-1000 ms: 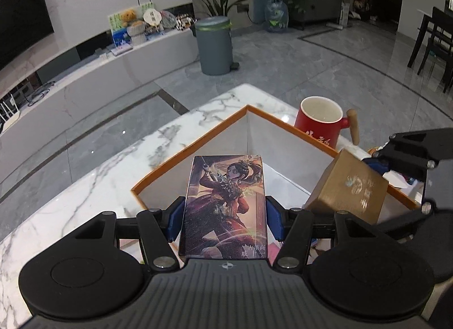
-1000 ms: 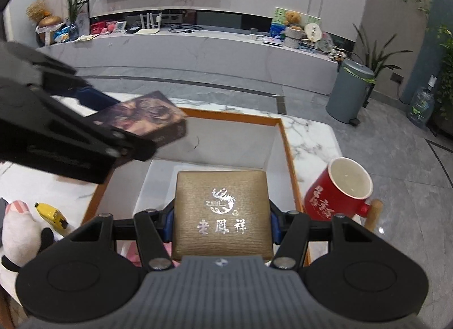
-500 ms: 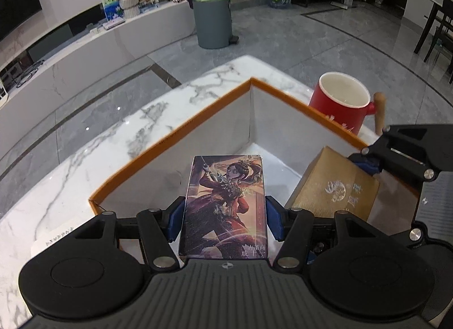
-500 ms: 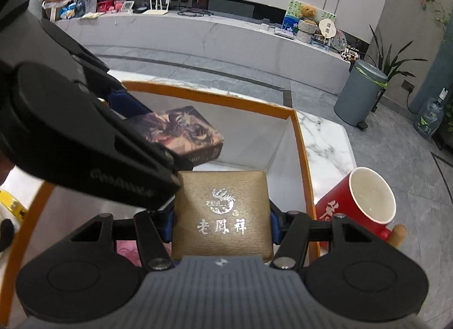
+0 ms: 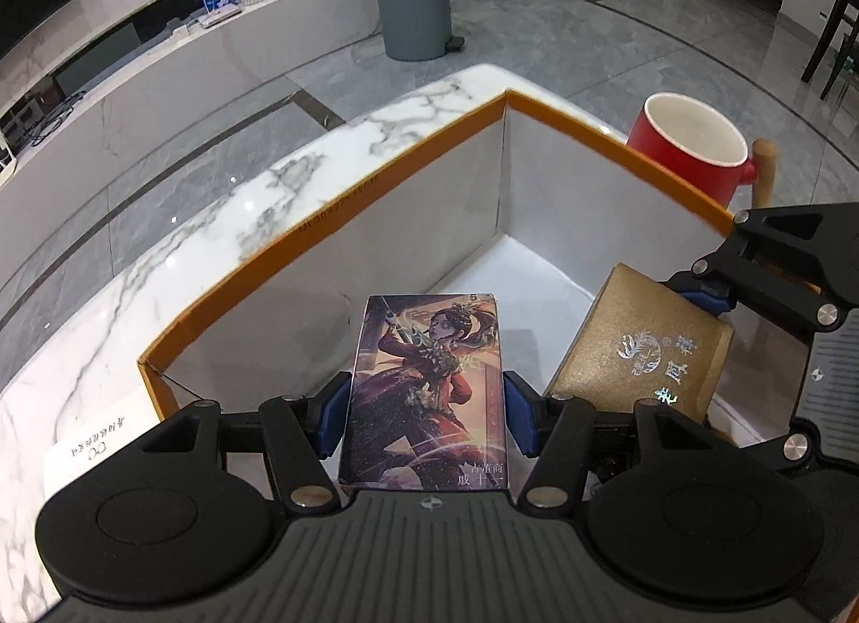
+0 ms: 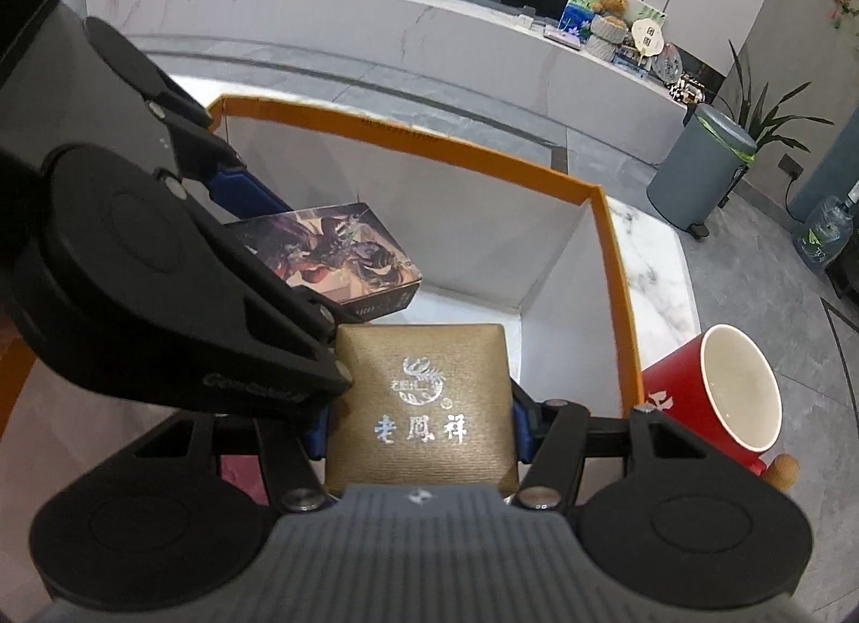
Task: Organize objects
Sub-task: 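Carry the card box with the left tool while the right tool carries the gold box over the box, then lower both held boxes into the orange box and open both tools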
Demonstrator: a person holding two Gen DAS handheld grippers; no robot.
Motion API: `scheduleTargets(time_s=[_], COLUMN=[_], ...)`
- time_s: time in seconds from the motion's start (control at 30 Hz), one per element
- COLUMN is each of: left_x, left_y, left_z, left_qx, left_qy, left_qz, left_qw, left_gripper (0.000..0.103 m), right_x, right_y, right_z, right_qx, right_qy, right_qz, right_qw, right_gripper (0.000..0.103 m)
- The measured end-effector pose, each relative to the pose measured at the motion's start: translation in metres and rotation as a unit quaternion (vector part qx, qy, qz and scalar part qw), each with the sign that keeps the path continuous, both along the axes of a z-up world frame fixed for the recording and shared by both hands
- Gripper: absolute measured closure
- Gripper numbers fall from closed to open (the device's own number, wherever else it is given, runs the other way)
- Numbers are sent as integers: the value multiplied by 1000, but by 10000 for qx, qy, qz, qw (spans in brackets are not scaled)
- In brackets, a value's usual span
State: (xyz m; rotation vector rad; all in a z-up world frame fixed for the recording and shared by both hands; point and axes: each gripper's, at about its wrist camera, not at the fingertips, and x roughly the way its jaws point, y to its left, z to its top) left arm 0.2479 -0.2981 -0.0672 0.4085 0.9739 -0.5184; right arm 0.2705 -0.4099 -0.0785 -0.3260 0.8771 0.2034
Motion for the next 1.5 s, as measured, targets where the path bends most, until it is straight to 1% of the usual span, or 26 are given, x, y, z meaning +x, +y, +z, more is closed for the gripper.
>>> scheduleTargets(time_s=[0.13, 0.37, 0.57, 0.6, 0.7, 0.73, 1.0, 1.03, 1.1, 1.13, 1.23, 1.33, 1.37, 1.4, 1.5], left_x=[1, -1, 4, 5, 5, 5, 4, 4, 3, 3, -1, -4, -5, -5, -8], left_y=[-1, -5, -8, -8, -9, -9, -9, -9, -8, -8, -8, -7, -7, -6, -5], left_z=[-6, -10, -14, -14, -14, -14, -14, -14, -13, -13, -11, -9, -8, -5, 3], left_qx=[63, 257, 405, 420, 396, 399, 369, 352, 284, 244, 225, 164, 133, 109, 1], left_qy=[100, 155, 309, 341, 357, 358, 292, 282, 247, 218, 105, 89, 75, 48, -37], left_qz=[80, 71, 120, 118, 97, 99, 119, 122, 145, 161, 155, 129, 113, 108, 123], left_qw=[9999, 9995, 9986, 9985, 9985, 9985, 9988, 9989, 9992, 9993, 9996, 9997, 9998, 9999, 9999], left_gripper=[36, 36, 35, 35, 25, 24, 23, 23, 23, 23, 23, 23, 23, 24, 24], right_x=[2, 10, 14, 14, 14, 14, 18, 10, 8, -1, -7, -11, -10, -11, -15], right_y=[-2, -4, -9, -9, -11, -11, -18, -15, -15, -11, -9, -9, -7, -7, -9], right_z=[-5, -13, -15, -15, -17, -18, -19, -20, -19, -17, -14, -12, -10, -8, 0], right_qx=[-51, -153, -148, -158, -189, -203, -181, -173, -177, -181, -241, -272, -274, -290, -331], right_qy=[199, 535, 621, 624, 678, 688, 643, 632, 578, 527, 387, 292, 285, 262, 160], right_qz=[26, 11, 15, 13, 18, 24, 74, 86, 123, 157, 245, 260, 252, 234, 185], right_qw=[9998, 9984, 9980, 9979, 9975, 9974, 9977, 9978, 9981, 9983, 9987, 9989, 9989, 9990, 9992], right_gripper=[43, 43, 43, 43, 43, 42, 39, 39, 36, 34, 31, 27, 24, 19, 18])
